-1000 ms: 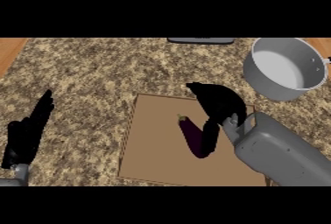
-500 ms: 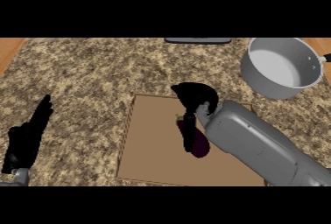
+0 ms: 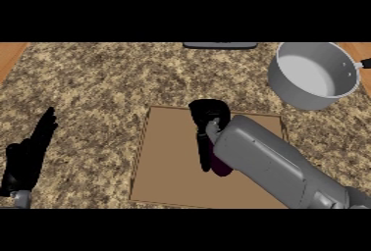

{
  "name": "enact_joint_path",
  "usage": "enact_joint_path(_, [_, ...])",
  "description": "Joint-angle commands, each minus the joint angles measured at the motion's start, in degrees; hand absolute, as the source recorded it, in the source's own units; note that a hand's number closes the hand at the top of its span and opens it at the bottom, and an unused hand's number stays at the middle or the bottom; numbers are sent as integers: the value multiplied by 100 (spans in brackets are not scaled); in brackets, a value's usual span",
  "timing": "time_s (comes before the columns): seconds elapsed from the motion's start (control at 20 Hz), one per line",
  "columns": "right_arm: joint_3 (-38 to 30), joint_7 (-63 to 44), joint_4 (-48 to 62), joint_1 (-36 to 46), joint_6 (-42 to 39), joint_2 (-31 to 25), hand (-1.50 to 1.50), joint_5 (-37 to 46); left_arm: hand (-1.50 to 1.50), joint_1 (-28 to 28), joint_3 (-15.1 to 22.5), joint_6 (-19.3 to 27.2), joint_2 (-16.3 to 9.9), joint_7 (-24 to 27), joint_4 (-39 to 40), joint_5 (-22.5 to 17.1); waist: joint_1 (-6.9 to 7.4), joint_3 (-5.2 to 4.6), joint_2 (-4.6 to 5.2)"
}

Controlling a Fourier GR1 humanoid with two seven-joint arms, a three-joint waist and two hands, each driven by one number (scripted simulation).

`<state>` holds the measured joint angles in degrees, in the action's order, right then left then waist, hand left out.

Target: Pick the eggplant from the tray and place it in the pot

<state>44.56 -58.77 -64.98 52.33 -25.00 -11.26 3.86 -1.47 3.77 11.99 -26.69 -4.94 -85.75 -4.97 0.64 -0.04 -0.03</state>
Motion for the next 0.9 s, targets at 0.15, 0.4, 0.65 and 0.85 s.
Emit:
enact_joint_path(0.15, [84, -514, 938, -22, 56, 755, -150, 500, 0, -5, 108, 142, 243, -88, -179, 264, 0, 2, 7])
enact_joint_path(0.4, [-161, -828, 509, 33, -543, 646, -150, 460, 0, -156, 30, 58, 368, -12, -92, 277, -51, 1, -13])
enact_joint_path(0.65, [-131, -444, 474, -517, -356, 413, -150, 898, 0, -142, -236, -130, 247, 126, 105, 293, -74, 1, -11])
enact_joint_path(0.85, [-434, -333, 837, -247, -730, 558, -150, 979, 0, 60, -288, -168, 352, -17, 137, 316, -58, 1, 1])
